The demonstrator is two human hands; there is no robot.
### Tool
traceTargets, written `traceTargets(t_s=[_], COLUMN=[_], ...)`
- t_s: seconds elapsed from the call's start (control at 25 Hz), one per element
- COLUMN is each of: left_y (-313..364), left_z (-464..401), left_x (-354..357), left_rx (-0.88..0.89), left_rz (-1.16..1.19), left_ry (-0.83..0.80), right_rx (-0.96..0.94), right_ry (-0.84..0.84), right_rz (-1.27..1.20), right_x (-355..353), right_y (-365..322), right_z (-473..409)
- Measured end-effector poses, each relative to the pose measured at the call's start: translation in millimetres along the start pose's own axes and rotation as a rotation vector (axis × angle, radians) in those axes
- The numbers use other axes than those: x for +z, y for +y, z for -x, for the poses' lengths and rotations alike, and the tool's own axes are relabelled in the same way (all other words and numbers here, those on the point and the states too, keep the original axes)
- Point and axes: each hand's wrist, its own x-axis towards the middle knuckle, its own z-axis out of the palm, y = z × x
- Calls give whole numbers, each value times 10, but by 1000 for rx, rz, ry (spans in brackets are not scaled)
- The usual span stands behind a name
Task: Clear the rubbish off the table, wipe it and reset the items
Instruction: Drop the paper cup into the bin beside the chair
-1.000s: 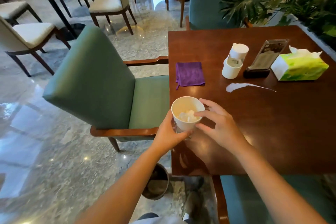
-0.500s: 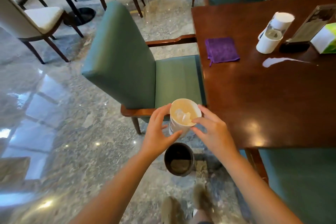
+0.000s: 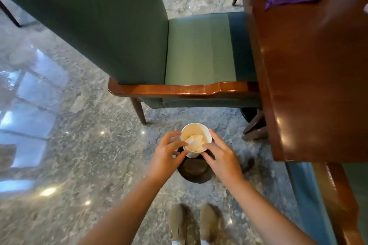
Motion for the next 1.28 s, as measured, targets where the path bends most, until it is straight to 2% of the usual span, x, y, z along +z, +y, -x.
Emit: traceTargets(t_s=[0.2,0.36,0.52,0.6,0.8,1.04,1.16,1.28], left_y=[-938,-1447,-1620,-1546,-847,761,1493,2118], left_z=[129,240,272,252,119,-78,-70,-183], left_x=[827,1373,1573,1510,916,-439,-1033,-1386], left_rx=[-97,-158,-235,-245,-171,-14,45,149], left_rz=[14,1,-93,-159,-325,-454,-506,-535], left_ry=[-31,-51,-158,-187,-238,-160,-138,-59], right_rx=[5,53,168,183,107,130,62,22], right_ry=[-95,-178,-372,-403,-279,-289,-139,44], right_rz=[77,147,259,292,302,373,404,503], right_x=[967,1484,1692,1606,838,-779,-1530,-2200], right_y=[714,1141,1343,1314,678,-810,-1428,-1767], right_z=[44,91,129,128,77,116,148,95])
